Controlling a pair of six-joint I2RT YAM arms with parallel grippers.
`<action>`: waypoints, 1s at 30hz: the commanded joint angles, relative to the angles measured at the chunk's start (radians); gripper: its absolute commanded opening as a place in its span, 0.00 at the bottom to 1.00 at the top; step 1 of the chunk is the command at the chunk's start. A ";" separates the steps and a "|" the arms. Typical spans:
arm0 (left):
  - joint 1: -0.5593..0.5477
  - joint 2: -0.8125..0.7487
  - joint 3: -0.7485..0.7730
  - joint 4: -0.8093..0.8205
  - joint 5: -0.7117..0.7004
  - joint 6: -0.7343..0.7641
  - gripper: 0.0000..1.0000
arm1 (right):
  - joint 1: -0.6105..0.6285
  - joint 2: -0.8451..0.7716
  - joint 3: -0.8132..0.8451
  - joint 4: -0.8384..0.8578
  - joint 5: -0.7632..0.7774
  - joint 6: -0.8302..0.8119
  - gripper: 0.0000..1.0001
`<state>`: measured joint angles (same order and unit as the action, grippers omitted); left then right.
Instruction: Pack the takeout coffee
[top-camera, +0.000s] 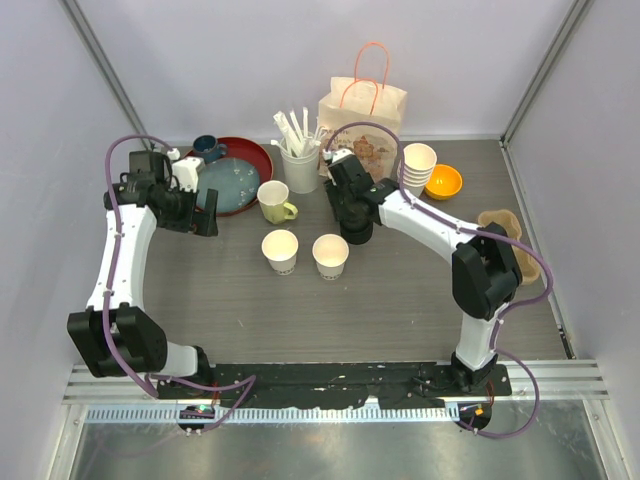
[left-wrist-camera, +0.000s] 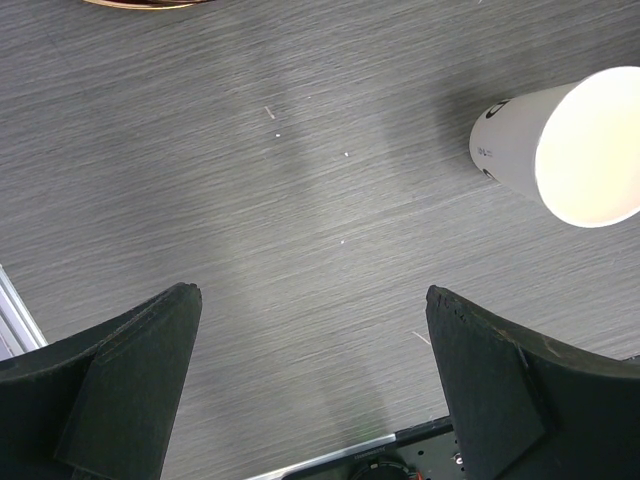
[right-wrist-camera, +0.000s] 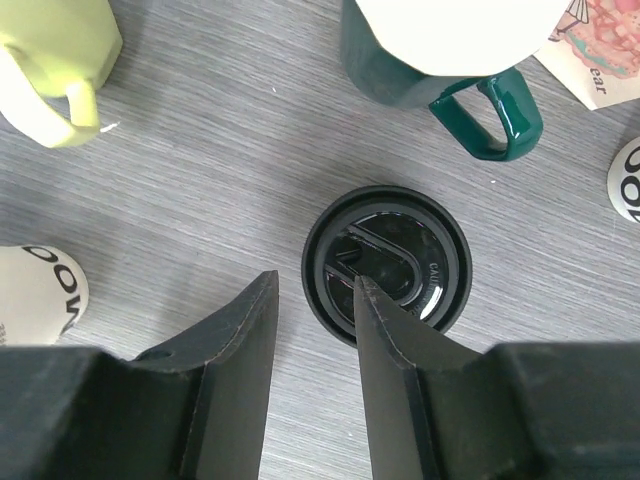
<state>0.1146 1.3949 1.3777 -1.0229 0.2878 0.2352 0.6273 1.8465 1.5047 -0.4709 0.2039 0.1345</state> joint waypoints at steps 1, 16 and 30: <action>0.007 0.003 0.038 -0.016 0.021 -0.013 1.00 | 0.021 0.017 0.055 0.041 0.140 0.079 0.41; 0.005 0.012 0.040 -0.014 0.024 -0.008 1.00 | 0.078 0.154 0.176 -0.058 0.278 0.096 0.41; 0.005 0.016 0.040 -0.017 0.030 -0.005 1.00 | 0.092 0.217 0.210 -0.106 0.339 0.085 0.32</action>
<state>0.1146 1.4113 1.3781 -1.0306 0.2916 0.2356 0.7162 2.0434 1.6665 -0.5667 0.4946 0.2134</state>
